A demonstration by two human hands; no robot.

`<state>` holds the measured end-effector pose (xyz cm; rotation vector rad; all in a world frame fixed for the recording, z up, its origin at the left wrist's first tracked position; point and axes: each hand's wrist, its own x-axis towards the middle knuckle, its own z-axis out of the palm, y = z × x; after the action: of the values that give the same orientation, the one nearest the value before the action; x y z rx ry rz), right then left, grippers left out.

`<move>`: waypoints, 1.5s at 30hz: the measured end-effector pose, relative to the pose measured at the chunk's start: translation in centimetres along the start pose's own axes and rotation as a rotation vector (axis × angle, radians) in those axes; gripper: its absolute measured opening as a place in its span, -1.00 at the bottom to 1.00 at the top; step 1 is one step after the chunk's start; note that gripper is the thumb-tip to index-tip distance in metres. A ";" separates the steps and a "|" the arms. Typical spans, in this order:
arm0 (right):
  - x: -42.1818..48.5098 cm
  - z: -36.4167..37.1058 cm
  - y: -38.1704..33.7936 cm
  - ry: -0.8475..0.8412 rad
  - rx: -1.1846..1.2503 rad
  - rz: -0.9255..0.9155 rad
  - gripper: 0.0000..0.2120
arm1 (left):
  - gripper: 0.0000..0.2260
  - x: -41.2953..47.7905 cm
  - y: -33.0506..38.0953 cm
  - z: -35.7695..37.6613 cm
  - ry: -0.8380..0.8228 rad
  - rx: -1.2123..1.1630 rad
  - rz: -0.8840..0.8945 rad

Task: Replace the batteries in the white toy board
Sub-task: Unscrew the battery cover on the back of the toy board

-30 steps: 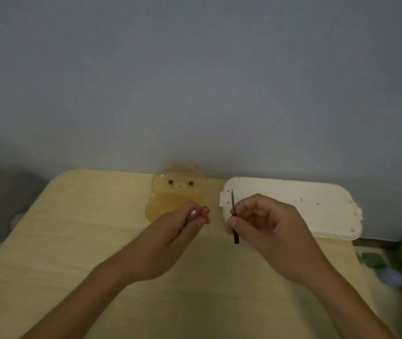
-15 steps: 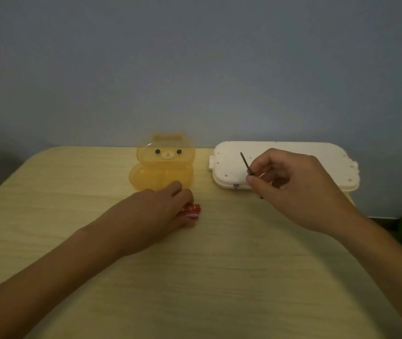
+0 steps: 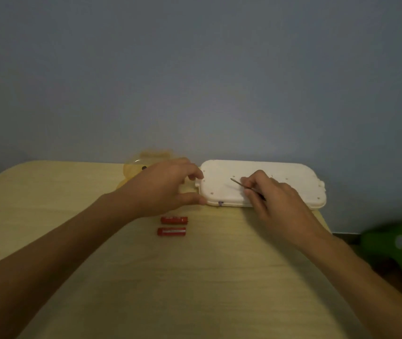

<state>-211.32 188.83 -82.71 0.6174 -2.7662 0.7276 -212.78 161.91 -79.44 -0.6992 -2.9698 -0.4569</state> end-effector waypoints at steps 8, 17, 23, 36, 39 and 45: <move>-2.5 -1.8 -1.4 -0.042 -0.061 0.013 -0.92 | 0.17 2.5 2.0 1.9 -0.157 0.026 0.030; -5.9 -6.1 -1.8 -0.038 0.082 0.089 -0.96 | 0.07 -2.0 5.7 2.2 -0.216 0.049 0.060; -6.7 -7.3 -2.3 -0.048 0.285 0.044 -0.75 | 0.18 -7.4 5.8 2.1 -0.183 0.023 0.059; -8.2 -7.5 -5.3 -0.022 0.399 -0.088 -0.90 | 0.08 -11.0 4.7 3.6 -0.057 -0.120 0.157; -8.1 -7.4 -5.6 -0.031 0.321 -0.110 -0.89 | 0.08 -11.1 4.6 3.6 -0.058 -0.126 0.161; -7.7 -7.3 -5.8 -0.085 0.239 -0.129 -0.86 | 0.09 -11.1 4.7 3.6 -0.044 -0.126 0.175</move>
<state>-201.15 190.63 -76.40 0.8829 -2.7037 1.0337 -200.72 162.27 -82.94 -0.9830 -2.9049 -0.6274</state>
